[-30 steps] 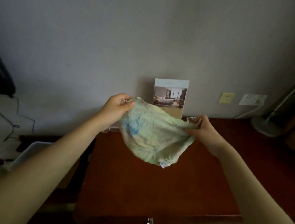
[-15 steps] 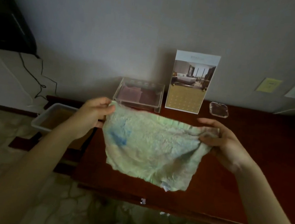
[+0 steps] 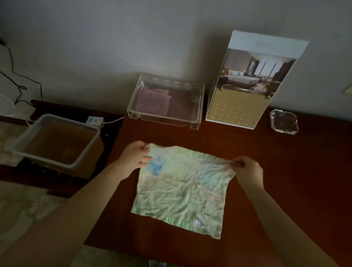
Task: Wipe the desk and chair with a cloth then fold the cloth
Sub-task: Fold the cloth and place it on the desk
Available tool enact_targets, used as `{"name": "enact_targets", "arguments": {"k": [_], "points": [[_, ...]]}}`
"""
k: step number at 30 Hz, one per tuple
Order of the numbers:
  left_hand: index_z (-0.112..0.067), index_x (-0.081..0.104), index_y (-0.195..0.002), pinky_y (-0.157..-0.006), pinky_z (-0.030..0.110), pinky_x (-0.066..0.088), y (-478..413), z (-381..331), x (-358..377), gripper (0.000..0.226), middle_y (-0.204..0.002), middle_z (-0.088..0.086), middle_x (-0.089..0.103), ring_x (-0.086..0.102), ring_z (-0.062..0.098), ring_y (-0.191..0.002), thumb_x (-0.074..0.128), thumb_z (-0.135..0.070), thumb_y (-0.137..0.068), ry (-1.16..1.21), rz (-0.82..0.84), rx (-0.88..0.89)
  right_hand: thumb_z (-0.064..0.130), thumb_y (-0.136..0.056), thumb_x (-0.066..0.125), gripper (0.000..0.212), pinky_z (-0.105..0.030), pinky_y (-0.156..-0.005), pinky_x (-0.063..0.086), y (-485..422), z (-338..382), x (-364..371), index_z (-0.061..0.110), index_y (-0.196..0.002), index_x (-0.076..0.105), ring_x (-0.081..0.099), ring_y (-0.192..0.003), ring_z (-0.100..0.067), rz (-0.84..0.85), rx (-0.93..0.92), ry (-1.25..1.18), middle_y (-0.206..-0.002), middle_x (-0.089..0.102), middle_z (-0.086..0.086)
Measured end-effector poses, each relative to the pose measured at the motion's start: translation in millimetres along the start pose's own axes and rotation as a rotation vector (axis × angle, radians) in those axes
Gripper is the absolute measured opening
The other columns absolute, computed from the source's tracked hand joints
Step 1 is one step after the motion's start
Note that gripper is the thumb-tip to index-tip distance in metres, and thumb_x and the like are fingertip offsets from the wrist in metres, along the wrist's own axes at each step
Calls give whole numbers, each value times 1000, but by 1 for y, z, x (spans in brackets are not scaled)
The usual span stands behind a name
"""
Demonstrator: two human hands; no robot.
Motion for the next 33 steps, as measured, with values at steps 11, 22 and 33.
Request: {"name": "enact_targets", "arguments": {"k": [11,22,33], "points": [[-6,59,-60,-64,28,45,14,60,-38,52,-63,8,59,59,19,-63,54,-47,-91,-528,-14,44,4,-86,64,11,-4,-55,38,80,-33,32,14,-87,67,51,-67,6,327,-97,192,-75,54,19],[-12,60,-88,-58,9,36,31,85,-15,17,-95,-2,56,50,-1,-72,61,4,-82,-955,8,363,-3,-88,50,32,-21,-75,49,119,-66,64,19,-106,65,54,-93,-8,538,-148,463,-102,54,7],[0,32,-138,-84,34,45,16,83,-11,71,-133,16,48,54,30,-115,71,-23,-83,-457,-289,-255,5,-87,52,32,-26,-68,54,83,-40,66,19,-112,65,59,-88,-14,602,-105,586,-112,60,-1]]}}
Point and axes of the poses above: each hand's wrist, its own y-axis away from the middle knuckle, its own x-axis out of the palm, z = x × y, the point moved 5 cm from there along -y, towards the middle knuckle
